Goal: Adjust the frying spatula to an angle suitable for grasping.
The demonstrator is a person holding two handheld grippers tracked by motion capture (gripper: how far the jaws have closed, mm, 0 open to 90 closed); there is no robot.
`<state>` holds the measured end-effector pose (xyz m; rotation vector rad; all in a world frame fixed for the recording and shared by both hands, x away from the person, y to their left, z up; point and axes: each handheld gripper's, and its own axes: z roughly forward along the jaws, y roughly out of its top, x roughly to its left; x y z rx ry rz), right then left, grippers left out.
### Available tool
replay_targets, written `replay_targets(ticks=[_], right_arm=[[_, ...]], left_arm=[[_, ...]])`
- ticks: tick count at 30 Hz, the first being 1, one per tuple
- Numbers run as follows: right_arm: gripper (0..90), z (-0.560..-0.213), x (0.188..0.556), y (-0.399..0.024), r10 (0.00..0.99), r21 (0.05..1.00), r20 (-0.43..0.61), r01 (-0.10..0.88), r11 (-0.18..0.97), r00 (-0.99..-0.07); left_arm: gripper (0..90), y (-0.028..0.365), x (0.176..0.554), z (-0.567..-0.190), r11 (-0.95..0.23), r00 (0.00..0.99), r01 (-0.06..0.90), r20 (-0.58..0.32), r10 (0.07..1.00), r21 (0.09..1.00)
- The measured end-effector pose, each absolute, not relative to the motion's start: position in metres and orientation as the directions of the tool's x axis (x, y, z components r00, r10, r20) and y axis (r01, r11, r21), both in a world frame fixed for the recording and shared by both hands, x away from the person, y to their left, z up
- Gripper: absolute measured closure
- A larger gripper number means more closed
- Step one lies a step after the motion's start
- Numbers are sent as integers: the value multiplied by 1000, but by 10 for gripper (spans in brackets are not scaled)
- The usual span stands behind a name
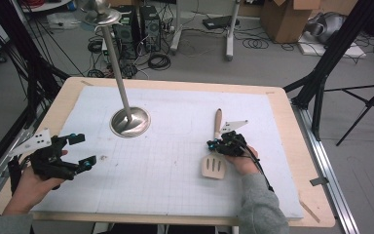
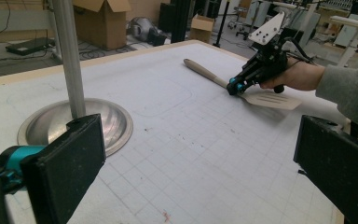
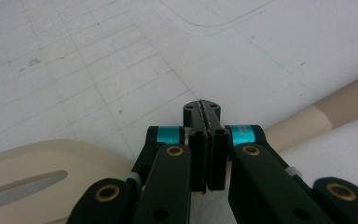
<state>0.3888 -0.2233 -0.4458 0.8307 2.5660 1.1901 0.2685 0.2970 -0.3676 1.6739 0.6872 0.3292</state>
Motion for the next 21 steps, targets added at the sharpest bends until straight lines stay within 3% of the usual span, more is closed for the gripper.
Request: replay_targets(ticks=[21], right_arm=[[900, -448, 373, -242, 544, 752, 124, 436, 494, -830]], left_arm=[[25, 296, 269, -367, -84, 784, 257, -157, 601, 963]])
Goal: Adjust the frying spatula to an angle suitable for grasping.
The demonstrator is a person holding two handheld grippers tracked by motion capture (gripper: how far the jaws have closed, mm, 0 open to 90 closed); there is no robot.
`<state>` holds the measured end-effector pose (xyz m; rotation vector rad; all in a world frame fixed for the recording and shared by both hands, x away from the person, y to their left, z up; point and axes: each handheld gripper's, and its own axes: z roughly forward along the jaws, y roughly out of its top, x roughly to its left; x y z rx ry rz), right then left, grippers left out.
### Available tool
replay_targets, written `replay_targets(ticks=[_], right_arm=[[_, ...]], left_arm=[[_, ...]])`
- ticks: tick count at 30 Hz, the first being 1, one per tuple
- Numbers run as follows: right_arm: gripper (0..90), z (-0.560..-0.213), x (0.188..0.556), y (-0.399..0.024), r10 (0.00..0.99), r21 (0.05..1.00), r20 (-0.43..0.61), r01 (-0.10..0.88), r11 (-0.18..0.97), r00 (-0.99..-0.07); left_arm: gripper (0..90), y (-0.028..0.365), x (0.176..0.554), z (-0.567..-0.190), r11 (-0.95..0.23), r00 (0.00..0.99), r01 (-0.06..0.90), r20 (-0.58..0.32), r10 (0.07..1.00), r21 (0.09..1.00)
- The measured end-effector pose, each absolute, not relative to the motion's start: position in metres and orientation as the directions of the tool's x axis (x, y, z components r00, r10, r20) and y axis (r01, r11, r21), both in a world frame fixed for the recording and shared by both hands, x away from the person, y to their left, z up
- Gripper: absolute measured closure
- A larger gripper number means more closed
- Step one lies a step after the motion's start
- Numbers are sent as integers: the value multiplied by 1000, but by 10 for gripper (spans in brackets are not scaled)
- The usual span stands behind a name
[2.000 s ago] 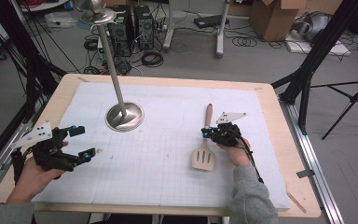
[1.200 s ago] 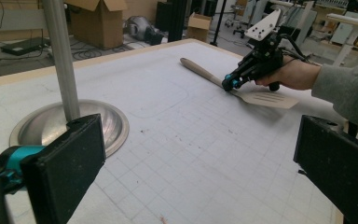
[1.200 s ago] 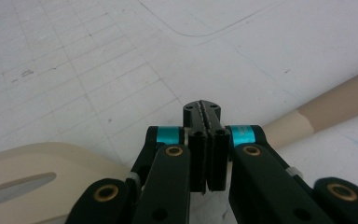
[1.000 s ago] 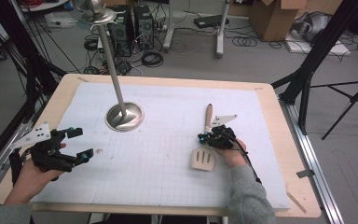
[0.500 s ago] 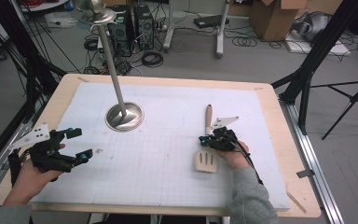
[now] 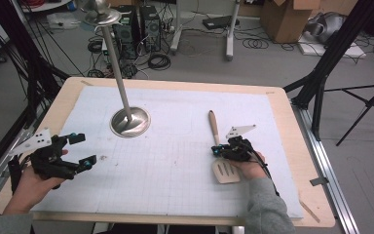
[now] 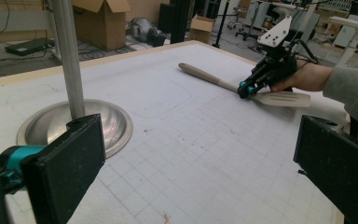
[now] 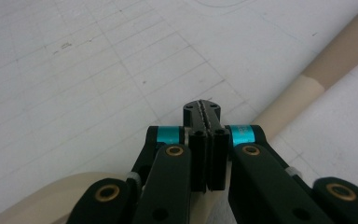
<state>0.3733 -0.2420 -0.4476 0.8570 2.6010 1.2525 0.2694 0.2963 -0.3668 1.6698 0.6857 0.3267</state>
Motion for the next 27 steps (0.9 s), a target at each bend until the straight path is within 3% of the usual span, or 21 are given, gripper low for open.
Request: replay_targets(ticks=[19, 27], right_arm=[[900, -449, 362, -259, 517, 745, 185, 462, 480, -836], [900, -447, 362, -261, 495, 748, 162, 433, 503, -854]], left_arm=[[25, 295, 270, -366, -89, 787, 254, -152, 597, 963], [25, 293, 271, -367, -95, 788, 256, -151, 597, 962]])
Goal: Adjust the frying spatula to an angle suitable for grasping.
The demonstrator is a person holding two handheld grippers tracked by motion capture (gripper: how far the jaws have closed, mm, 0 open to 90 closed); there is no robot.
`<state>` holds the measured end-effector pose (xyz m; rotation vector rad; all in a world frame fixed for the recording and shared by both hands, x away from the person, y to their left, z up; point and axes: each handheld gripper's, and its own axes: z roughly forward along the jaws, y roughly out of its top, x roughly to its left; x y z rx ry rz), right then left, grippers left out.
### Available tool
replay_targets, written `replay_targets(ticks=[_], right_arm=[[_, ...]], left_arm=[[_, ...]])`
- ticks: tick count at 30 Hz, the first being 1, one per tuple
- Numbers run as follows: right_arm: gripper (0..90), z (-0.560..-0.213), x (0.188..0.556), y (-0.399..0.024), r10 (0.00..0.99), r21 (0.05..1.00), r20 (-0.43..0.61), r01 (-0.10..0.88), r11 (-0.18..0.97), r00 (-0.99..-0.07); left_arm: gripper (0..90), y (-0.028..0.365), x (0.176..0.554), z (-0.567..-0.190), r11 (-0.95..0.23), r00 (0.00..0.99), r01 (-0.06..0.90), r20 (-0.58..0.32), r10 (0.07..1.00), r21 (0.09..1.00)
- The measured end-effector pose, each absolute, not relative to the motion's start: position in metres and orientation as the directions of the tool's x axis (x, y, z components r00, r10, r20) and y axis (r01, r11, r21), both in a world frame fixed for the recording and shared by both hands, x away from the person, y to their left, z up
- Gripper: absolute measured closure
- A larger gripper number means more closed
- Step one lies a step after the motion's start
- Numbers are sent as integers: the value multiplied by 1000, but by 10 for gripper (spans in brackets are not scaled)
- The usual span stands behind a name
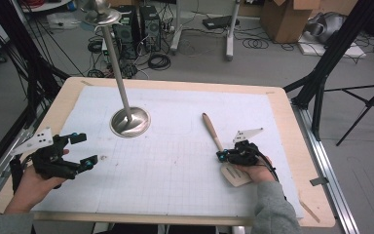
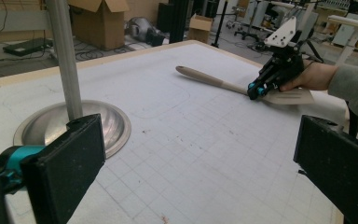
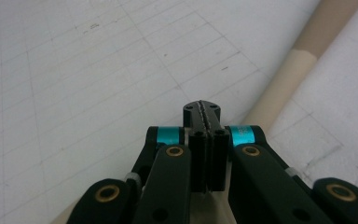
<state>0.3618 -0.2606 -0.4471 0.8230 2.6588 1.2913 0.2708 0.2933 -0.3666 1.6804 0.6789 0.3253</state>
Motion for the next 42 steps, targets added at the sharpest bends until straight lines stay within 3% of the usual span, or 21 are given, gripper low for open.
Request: replay_targets(ticks=[12, 17, 33, 42], right_arm=[[900, -423, 371, -263, 542, 810, 138, 409, 420, -829], [900, -420, 382, -250, 548, 793, 62, 374, 480, -834], [900, -422, 411, -247, 674, 769, 32, 449, 456, -738], [900, -431, 419, -249, 688, 752, 39, 475, 457, -725]], left_arm=[[25, 291, 273, -367, -92, 794, 259, -158, 587, 961], [25, 293, 275, -368, -90, 792, 261, -160, 589, 961], [25, 294, 276, -375, -101, 788, 285, -173, 591, 953], [25, 291, 277, -376, -114, 792, 288, -170, 587, 951]])
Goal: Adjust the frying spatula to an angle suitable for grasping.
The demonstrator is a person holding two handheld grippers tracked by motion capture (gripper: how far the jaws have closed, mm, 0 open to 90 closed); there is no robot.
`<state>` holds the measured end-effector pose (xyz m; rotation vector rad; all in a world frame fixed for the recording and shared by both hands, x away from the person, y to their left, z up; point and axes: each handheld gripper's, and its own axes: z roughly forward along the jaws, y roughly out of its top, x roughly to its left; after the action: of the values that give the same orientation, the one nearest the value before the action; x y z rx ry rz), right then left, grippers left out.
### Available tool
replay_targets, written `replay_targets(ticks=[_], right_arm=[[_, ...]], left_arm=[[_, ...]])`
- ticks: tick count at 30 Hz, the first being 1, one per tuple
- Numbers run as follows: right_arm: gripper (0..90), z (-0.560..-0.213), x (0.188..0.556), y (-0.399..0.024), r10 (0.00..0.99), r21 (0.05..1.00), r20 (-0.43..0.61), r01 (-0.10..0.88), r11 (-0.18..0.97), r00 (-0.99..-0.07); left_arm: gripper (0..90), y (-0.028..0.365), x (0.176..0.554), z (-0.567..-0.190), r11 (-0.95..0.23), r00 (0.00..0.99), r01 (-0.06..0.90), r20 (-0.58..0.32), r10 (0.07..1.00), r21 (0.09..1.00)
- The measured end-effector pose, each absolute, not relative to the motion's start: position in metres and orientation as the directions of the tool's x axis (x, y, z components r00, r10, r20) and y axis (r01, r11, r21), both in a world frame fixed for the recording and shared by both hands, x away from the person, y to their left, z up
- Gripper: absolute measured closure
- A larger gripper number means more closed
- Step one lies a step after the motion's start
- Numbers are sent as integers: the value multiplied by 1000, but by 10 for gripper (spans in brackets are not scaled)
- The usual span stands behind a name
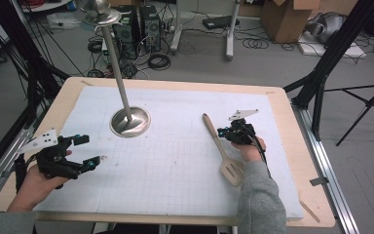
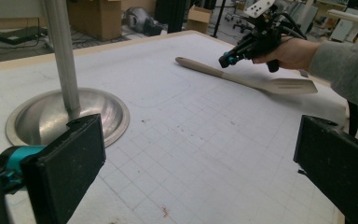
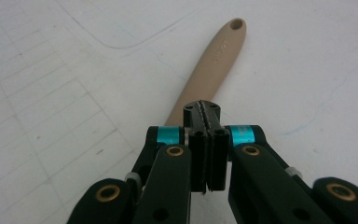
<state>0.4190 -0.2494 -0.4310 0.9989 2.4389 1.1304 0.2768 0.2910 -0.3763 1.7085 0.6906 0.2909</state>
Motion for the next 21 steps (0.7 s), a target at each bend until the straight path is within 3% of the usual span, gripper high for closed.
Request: replay_targets(ticks=[15, 21], right_arm=[[900, -440, 421, -241, 686, 727, 57, 501, 470, -725], [900, -441, 419, -234, 638, 729, 63, 472, 496, -767]], left_arm=[[25, 291, 278, -377, -116, 792, 287, -168, 587, 951], [25, 291, 278, -378, -114, 790, 292, -172, 589, 950]])
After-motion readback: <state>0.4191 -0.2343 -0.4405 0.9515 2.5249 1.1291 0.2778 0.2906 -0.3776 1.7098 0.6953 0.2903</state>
